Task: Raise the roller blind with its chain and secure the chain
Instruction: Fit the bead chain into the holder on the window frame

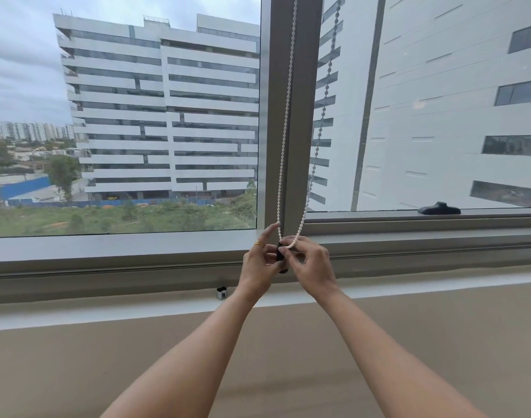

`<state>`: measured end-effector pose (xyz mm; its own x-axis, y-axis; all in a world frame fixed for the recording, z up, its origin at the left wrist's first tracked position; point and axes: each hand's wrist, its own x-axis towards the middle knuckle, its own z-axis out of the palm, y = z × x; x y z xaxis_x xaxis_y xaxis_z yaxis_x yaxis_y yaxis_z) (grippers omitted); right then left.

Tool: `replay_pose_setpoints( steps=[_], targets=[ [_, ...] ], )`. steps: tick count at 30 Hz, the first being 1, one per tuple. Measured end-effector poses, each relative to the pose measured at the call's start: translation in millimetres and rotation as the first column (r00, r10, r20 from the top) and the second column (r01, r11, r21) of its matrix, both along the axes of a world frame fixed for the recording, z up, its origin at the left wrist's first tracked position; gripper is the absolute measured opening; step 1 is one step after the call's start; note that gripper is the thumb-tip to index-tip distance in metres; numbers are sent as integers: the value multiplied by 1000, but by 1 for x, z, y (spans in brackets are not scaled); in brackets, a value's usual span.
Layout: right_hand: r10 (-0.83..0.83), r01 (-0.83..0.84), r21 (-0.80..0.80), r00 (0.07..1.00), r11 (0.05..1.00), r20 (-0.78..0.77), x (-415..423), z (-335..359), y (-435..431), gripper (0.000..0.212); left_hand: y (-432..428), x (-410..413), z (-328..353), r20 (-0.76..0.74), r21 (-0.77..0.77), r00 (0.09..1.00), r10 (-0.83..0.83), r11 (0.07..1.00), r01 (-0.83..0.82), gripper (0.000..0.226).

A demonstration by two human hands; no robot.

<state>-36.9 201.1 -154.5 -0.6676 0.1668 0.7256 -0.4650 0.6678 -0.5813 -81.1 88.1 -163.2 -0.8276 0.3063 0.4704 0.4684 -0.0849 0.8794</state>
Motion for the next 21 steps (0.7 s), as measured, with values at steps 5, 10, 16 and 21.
replay_pose_setpoints(
  steps=[5, 10, 16, 21],
  targets=[
    [15, -13, -90, 1000, 996, 19, -2, -4, 1, 16, -3, 2, 1, -19, -51, 1000, -7, 999, 7, 53],
    [82, -72, -236, 996, 969, 34, -2, -6, 1, 12, -4, 4, 2, 7, -23, 1000, -29, 999, 29, 51],
    [94, -97, -275, 995, 957, -22, -1, -9, -1, 11, -6, 4, -1, 15, -24, 999, -47, 999, 48, 51],
    [92, -101, -244, 995, 965, -48, -2, -10, -3, 8, -10, 3, -4, -4, -14, 999, -40, 999, 40, 50]
  ],
)
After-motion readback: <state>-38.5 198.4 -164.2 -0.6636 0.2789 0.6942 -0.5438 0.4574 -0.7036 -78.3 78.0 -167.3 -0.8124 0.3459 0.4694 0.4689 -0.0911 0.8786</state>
